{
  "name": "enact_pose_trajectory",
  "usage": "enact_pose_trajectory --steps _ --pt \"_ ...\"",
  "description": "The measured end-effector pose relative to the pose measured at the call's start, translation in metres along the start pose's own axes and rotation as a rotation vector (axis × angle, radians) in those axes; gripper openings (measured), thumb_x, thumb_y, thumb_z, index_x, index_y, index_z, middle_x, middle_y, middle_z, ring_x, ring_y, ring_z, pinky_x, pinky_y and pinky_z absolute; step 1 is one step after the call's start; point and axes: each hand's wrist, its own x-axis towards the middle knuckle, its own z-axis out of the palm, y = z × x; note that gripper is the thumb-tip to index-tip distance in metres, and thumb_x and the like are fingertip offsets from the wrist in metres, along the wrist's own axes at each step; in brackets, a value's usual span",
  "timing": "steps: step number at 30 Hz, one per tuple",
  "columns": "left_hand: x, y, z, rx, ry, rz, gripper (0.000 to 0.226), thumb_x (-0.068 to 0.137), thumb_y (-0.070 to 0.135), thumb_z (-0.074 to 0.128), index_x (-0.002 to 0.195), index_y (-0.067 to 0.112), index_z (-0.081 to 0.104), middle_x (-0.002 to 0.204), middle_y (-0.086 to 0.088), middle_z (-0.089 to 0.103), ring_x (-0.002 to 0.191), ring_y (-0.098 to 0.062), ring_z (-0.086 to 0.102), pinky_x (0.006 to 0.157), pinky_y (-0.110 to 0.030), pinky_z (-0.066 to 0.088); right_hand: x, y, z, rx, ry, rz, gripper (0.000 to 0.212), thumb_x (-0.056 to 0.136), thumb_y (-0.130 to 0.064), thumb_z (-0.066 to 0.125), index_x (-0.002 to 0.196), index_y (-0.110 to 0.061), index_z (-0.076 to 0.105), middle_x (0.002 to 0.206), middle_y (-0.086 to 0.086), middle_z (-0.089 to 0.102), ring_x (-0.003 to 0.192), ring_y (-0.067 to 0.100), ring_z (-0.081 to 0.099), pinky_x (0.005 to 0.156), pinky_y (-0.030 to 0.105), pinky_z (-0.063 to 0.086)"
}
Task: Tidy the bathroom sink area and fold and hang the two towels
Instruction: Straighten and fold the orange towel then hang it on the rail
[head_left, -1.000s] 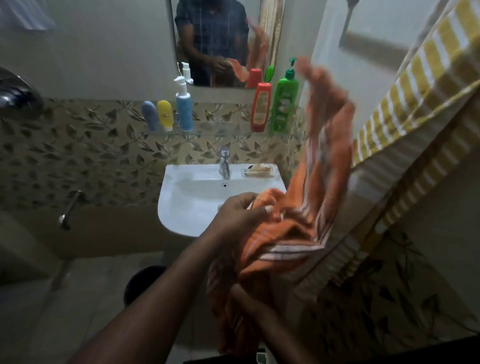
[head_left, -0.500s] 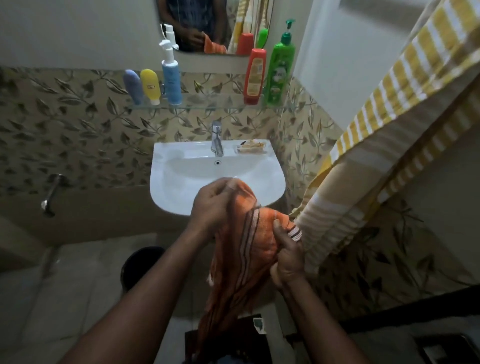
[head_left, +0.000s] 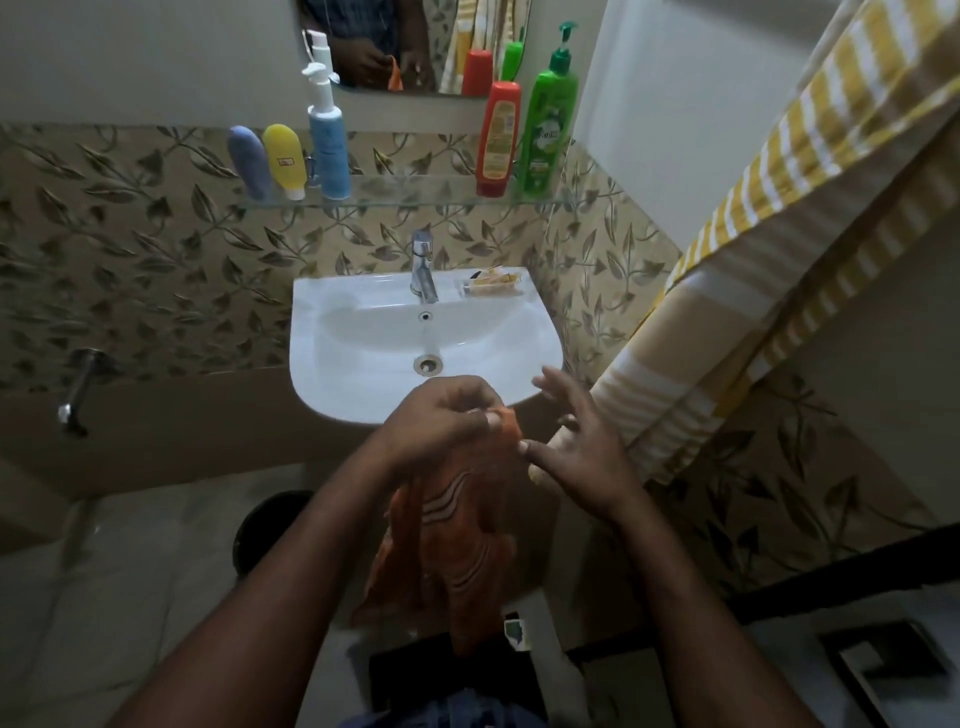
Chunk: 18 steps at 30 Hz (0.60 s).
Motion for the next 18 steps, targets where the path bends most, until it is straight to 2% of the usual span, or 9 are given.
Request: enact_pose_trajectory --steps 2,4,5,7,9,10,12,15,18 --pt "-0.002 0.008 -0.004 0.137 -0.098 0.058 0.013 0.086 0.027 0.075 0.095 0.023 0.082 0.092 0.007 0.08 0.084 -0.006 0.073 0.078 -0.033 0.056 0.009 -0.012 -0.007 0.138 -0.273 -0.062 0.094 0.082 -0.007 0.083 0.161 -0.027 0.035 0.143 -0.007 0.065 0.136 0.008 0.059 0.107 0.027 0.05" --pt "-0.005 0.015 -0.01 0.194 -0.128 0.111 0.011 0.087 0.024 0.08 0.094 0.03 0.085 0.091 0.011 0.081 0.084 -0.005 0.074 0.078 -0.033 0.056 0.013 -0.021 -0.007 0.247 -0.415 0.007 0.084 0.081 -0.005 0.079 0.154 -0.029 0.046 0.122 0.011 0.072 0.118 0.014 0.068 0.098 0.034 0.056" --pt "-0.006 0.017 -0.014 0.206 -0.118 0.133 0.013 0.086 0.024 0.082 0.092 0.034 0.085 0.09 0.012 0.081 0.084 -0.008 0.075 0.078 -0.035 0.058 0.013 -0.023 -0.004 0.288 -0.435 0.046 0.076 0.08 -0.005 0.08 0.148 -0.027 0.054 0.119 0.023 0.07 0.113 0.02 0.07 0.096 0.038 0.057" --pt "-0.011 0.018 -0.02 0.198 -0.052 0.142 0.013 0.079 0.028 0.083 0.084 0.039 0.085 0.086 0.011 0.081 0.083 -0.016 0.075 0.078 -0.039 0.06 0.009 -0.019 0.003 0.313 -0.433 0.109 0.06 0.079 -0.009 0.084 0.136 -0.018 0.066 0.123 0.025 0.071 0.115 0.03 0.071 0.099 0.047 0.057" --pt "-0.016 0.015 -0.023 0.139 0.038 0.122 0.012 0.072 0.025 0.079 0.074 0.037 0.083 0.084 0.007 0.081 0.087 -0.018 0.076 0.083 -0.042 0.062 0.001 -0.013 0.013 0.287 -0.404 0.17 0.042 0.076 -0.024 0.088 0.114 -0.011 0.075 0.107 0.017 0.077 0.097 0.029 0.074 0.089 0.05 0.058" --pt "-0.018 0.013 -0.022 0.096 0.057 0.107 0.013 0.07 0.021 0.077 0.07 0.034 0.082 0.086 0.005 0.081 0.091 -0.018 0.076 0.086 -0.043 0.062 -0.003 -0.011 0.018 0.258 -0.358 0.195 0.039 0.073 -0.033 0.088 0.101 -0.009 0.076 0.093 0.011 0.076 0.084 0.025 0.071 0.081 0.047 0.056" --pt "-0.023 0.009 -0.022 0.057 0.066 0.084 0.023 0.068 0.012 0.071 0.065 0.032 0.08 0.089 0.004 0.082 0.094 -0.017 0.076 0.086 -0.041 0.062 -0.006 -0.009 0.025 0.206 -0.235 0.192 0.034 0.067 -0.038 0.086 0.083 -0.012 0.072 0.078 0.001 0.068 0.074 0.017 0.061 0.072 0.038 0.049" --pt "-0.028 0.002 -0.019 0.059 0.045 0.089 0.04 0.073 -0.004 0.067 0.068 0.035 0.078 0.092 0.002 0.082 0.093 -0.016 0.076 0.085 -0.045 0.064 -0.01 -0.014 0.03 0.263 -0.138 0.153 0.019 0.068 -0.019 0.077 0.079 -0.015 0.061 0.075 0.005 0.058 0.072 0.019 0.053 0.068 0.035 0.043" --pt "-0.031 0.001 -0.012 -0.011 0.082 0.082 0.029 0.066 0.007 0.066 0.069 0.035 0.074 0.09 0.001 0.08 0.09 -0.016 0.075 0.082 -0.033 0.061 -0.015 -0.018 0.035 0.435 -0.179 0.136 0.023 0.076 -0.009 0.076 0.08 -0.013 0.054 0.072 0.007 0.054 0.061 0.011 0.052 0.055 0.024 0.044"
